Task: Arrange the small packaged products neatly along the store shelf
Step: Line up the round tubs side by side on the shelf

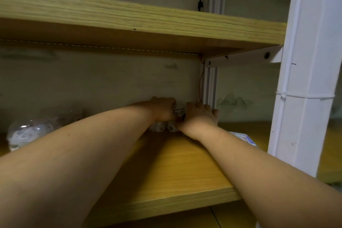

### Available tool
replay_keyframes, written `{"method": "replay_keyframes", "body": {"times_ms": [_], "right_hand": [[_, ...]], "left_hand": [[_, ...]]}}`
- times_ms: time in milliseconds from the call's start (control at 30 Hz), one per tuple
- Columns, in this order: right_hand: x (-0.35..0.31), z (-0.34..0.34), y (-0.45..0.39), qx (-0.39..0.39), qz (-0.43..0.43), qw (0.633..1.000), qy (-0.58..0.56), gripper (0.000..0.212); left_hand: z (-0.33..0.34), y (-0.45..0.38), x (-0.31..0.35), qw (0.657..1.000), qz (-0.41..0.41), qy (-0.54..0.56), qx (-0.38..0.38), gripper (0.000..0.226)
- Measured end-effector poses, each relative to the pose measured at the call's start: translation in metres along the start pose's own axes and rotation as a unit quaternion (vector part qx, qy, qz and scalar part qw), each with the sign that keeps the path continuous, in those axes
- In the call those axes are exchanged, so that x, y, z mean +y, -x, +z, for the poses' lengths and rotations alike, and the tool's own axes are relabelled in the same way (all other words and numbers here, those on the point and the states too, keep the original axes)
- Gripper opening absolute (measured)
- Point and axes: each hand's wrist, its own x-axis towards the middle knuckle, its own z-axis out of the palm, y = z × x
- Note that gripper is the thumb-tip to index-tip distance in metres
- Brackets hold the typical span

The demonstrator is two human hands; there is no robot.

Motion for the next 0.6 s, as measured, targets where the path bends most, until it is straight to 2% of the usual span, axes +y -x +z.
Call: {"method": "replay_keyframes", "body": {"times_ms": [67,167,267,333,500,600], "right_hand": [[-0.001,-0.001,-0.003,-0.046,-0.049,0.998,-0.02,0.088],[-0.004,-0.006,-0.003,-0.108,-0.085,0.989,-0.047,0.09],[-0.007,-0.011,0.002,-0.086,-0.085,0.991,-0.055,0.071],[-0.008,-0.012,0.004,-0.071,-0.072,0.99,-0.094,0.061],[-0.013,-0.011,0.009,-0.045,-0.056,0.982,-0.176,0.063],[-0.018,-0.012,0.014,0.001,-0.029,0.97,-0.241,0.072]], "left_hand": [[-0.002,0.011,0.001,1.0,0.004,0.005,0.018,0.065],[-0.008,0.02,0.0,1.0,0.007,0.014,-0.007,0.068],[-0.015,0.026,-0.004,0.999,-0.003,0.014,-0.053,0.076],[-0.019,0.032,-0.01,0.998,-0.031,0.044,-0.036,0.088],[-0.006,0.063,-0.023,0.977,-0.109,0.176,0.053,0.075],[0.009,0.079,-0.027,0.946,-0.125,0.283,0.092,0.075]]}}
